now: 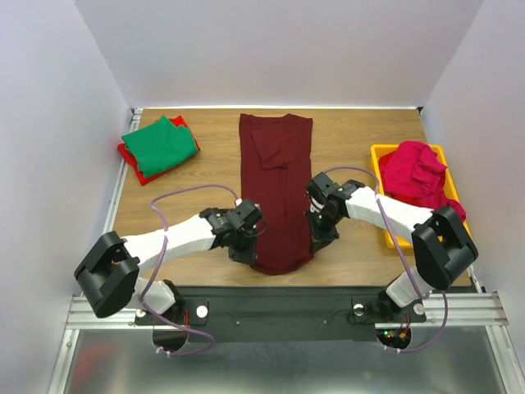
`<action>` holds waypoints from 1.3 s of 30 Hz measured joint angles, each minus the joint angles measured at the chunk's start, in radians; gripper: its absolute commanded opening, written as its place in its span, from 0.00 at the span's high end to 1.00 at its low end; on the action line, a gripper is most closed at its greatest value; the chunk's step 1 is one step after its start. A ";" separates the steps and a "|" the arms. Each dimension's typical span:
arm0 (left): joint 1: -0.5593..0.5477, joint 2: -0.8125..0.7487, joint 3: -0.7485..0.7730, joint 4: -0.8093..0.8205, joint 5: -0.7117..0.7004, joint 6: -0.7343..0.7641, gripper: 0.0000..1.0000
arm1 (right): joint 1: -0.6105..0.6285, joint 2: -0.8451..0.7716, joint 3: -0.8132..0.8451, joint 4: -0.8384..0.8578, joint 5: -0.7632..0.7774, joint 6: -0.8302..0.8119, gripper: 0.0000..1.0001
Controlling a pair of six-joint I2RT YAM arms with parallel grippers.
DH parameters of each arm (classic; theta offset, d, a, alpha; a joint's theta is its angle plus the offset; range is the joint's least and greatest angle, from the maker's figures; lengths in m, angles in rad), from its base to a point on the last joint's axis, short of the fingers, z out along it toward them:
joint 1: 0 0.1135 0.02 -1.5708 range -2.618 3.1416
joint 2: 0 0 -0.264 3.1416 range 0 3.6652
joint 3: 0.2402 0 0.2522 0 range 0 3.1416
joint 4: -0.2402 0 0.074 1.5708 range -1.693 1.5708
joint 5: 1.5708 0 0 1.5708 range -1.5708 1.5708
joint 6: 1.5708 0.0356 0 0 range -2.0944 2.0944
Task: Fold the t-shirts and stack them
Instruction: Fold the tshirt
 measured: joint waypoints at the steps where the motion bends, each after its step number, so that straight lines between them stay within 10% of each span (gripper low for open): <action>1: 0.000 0.014 0.030 -0.016 -0.001 0.003 1.00 | 0.001 0.000 0.012 -0.003 0.005 0.003 1.00; 39: 0.473 0.655 0.836 -0.081 -0.069 0.336 1.00 | -0.205 0.562 0.793 -0.053 0.272 -0.146 1.00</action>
